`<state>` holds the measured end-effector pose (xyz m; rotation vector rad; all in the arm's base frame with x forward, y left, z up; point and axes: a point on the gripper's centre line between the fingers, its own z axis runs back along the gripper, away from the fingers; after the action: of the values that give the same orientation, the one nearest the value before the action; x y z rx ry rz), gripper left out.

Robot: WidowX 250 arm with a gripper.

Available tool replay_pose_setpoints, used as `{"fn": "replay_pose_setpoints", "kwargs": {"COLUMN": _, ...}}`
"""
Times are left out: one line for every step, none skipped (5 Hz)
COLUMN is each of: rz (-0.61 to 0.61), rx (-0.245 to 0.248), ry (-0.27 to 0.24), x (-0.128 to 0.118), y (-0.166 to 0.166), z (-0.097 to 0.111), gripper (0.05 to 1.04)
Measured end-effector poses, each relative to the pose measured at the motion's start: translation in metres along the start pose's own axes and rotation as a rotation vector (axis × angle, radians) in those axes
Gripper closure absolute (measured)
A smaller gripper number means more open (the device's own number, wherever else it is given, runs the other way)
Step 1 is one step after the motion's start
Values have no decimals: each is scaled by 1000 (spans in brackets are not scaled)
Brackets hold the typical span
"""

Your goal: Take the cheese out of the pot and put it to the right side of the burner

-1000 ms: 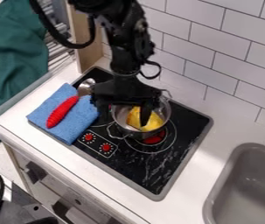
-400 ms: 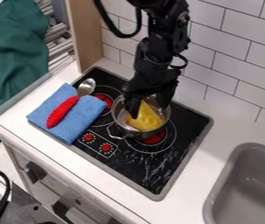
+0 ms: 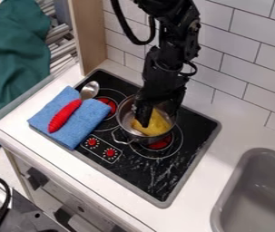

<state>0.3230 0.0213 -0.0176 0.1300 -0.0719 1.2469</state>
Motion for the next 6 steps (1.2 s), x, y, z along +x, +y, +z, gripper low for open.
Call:
{"fn": "replay_pose_setpoints", "kwargs": {"rz": 13, "rx": 32, "ry": -13, "x": 4, "y": -2, "z": -10, "gripper": 82}}
{"fn": "replay_pose_setpoints", "kwargs": {"rz": 47, "rx": 53, "ry": -32, "x": 8, "y": 1, "z": -14, "gripper": 82}}
{"fn": "replay_pose_setpoints", "kwargs": {"rz": 43, "rx": 58, "ry": -34, "x": 13, "y": 0, "z": -23, "gripper": 127}}
{"fn": "replay_pose_setpoints", "kwargs": {"rz": -82, "rx": 45, "ry": -42, "x": 16, "y": -3, "z": -24, "gripper": 351}}
{"fn": "replay_pose_setpoints", "kwargs": {"rz": -212, "rx": 59, "ry": -74, "x": 17, "y": 2, "z": -20, "gripper": 357}}
{"fn": "replay_pose_setpoints", "kwargs": {"rz": -427, "rx": 4, "ry": -132, "x": 20, "y": 4, "z": 7, "gripper": 357}}
